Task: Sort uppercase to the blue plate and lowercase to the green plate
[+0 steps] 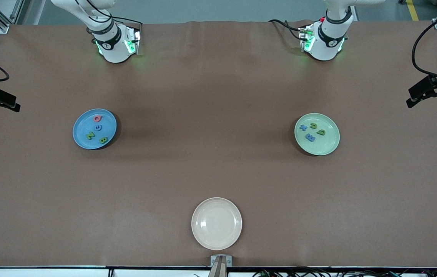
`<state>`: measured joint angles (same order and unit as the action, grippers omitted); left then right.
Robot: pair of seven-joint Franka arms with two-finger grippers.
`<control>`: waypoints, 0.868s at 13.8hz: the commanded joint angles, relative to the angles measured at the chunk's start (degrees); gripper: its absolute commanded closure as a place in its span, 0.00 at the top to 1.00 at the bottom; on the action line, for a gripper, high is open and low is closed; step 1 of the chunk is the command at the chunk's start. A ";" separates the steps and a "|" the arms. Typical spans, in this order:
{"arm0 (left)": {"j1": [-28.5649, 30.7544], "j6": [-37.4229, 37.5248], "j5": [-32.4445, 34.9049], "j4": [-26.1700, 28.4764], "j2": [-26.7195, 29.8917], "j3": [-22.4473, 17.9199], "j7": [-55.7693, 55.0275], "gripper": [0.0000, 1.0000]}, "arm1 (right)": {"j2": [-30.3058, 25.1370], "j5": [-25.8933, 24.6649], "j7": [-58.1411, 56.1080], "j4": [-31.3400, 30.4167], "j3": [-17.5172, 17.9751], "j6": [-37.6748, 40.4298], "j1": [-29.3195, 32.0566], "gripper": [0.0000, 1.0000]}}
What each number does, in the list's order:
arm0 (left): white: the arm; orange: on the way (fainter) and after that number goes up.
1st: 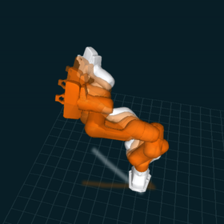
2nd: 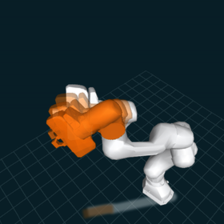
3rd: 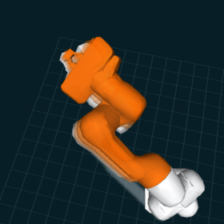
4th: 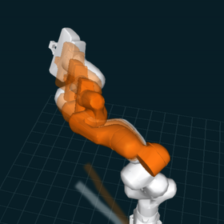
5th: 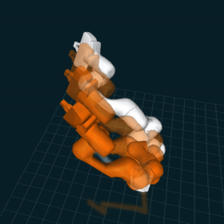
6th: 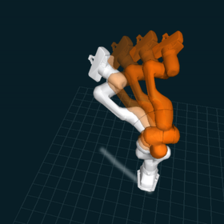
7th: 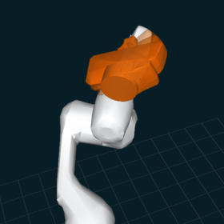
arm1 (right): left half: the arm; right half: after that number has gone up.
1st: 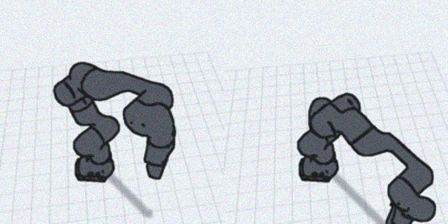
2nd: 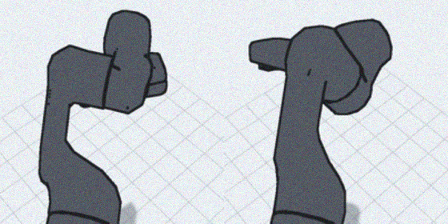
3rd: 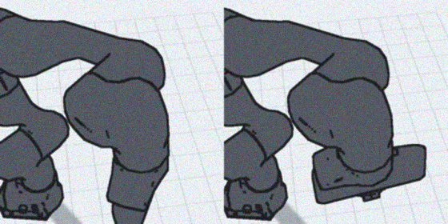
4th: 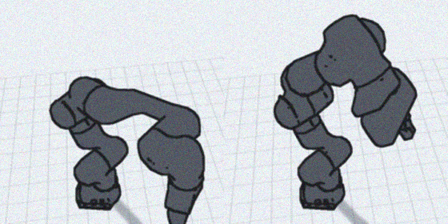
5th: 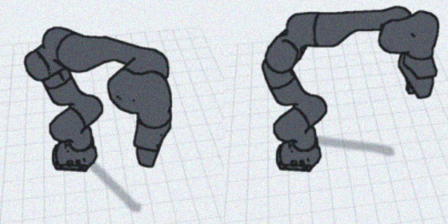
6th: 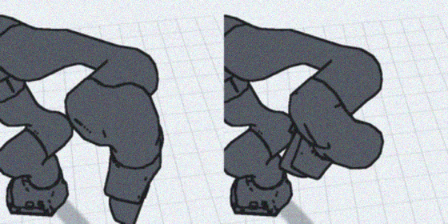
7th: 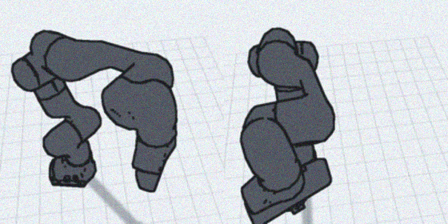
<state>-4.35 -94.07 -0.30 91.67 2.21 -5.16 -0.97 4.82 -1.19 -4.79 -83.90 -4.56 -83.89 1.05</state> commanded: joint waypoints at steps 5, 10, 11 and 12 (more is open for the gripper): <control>0.31 0.12 -0.23 -0.61 0.17 -0.29 1.41 1.00 | -5.26 0.92 0.14 -4.26 -2.04 -0.40 -3.16 1.00; 0.31 0.12 -0.23 -0.61 0.17 -0.29 1.41 1.00 | -5.26 1.01 0.05 -4.87 -0.03 -0.75 -0.01 1.00; 0.40 0.12 -0.23 -0.53 0.17 -0.29 1.41 1.00 | -5.26 1.01 0.05 -4.87 1.03 -0.75 0.70 1.00; 0.31 0.12 -0.23 -0.61 0.17 -0.29 1.41 1.00 | -5.26 1.01 0.05 -4.87 1.04 -0.75 0.79 1.00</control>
<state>-4.20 -94.07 -0.29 91.61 2.21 -5.34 -0.97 1.14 -1.16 -4.78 -87.04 -5.38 -83.91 0.01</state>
